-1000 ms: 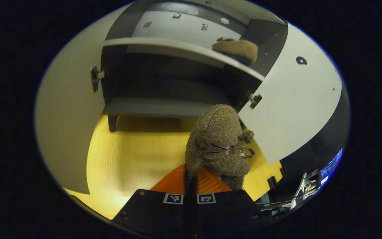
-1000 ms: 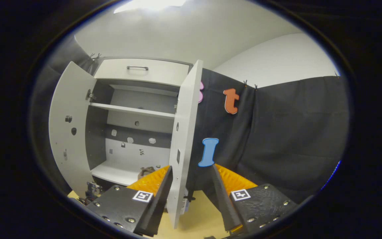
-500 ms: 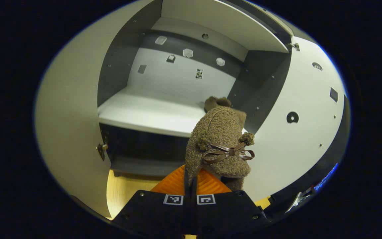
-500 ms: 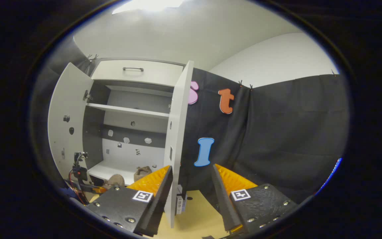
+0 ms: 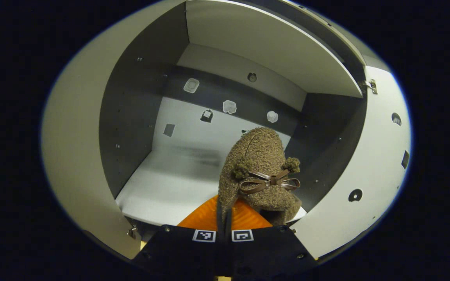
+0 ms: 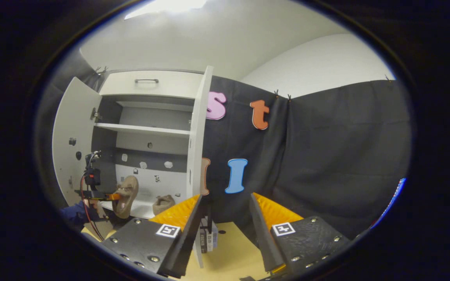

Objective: Grab one shoe with the right hand and put it into the shoe cabinet, grab the other shoe with the left hand and put it into the shoe cabinet; then close the right door with the right hand and the left door with the left hand.

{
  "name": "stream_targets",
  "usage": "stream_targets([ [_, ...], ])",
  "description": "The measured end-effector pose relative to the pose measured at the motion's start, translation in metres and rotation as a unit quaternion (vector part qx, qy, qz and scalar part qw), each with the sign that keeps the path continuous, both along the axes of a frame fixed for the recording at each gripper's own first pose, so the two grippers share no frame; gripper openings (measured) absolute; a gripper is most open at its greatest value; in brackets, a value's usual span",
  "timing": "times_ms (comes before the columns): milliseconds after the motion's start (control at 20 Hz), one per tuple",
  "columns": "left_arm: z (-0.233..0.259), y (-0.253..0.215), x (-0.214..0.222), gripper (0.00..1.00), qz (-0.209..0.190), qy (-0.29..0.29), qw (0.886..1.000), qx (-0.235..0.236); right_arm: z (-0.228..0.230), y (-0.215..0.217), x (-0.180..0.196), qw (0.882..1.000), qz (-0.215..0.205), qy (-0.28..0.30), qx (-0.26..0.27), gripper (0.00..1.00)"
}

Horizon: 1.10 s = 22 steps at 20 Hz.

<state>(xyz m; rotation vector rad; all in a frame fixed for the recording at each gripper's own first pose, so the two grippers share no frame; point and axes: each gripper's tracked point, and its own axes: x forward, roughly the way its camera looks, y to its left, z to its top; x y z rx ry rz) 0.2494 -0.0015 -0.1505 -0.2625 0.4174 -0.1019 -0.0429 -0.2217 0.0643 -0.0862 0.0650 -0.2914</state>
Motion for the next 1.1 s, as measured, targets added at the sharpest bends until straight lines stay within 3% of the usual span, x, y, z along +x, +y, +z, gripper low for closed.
stream_targets([
  [150, -0.003, 0.010, 0.026, 0.00, 0.017, 0.010, 1.000, -0.016, -0.009, -0.005, 0.004, 1.000, -0.009, 0.002, 0.006, 0.71],
  [550, -0.047, 0.024, 0.068, 0.04, 0.052, 0.056, 0.997, 0.000, -0.039, -0.026, 0.009, 0.999, -0.034, 0.026, 0.033, 0.70],
  [750, -0.064, 0.034, 0.081, 0.01, 0.057, 0.066, 0.995, 0.045, -0.049, -0.030, 0.015, 0.998, -0.034, 0.032, 0.047, 0.70],
  [1100, -0.086, 0.043, 0.092, 0.01, 0.067, 0.083, 0.992, 0.068, -0.061, -0.037, 0.020, 0.997, -0.037, 0.040, 0.049, 0.70],
])
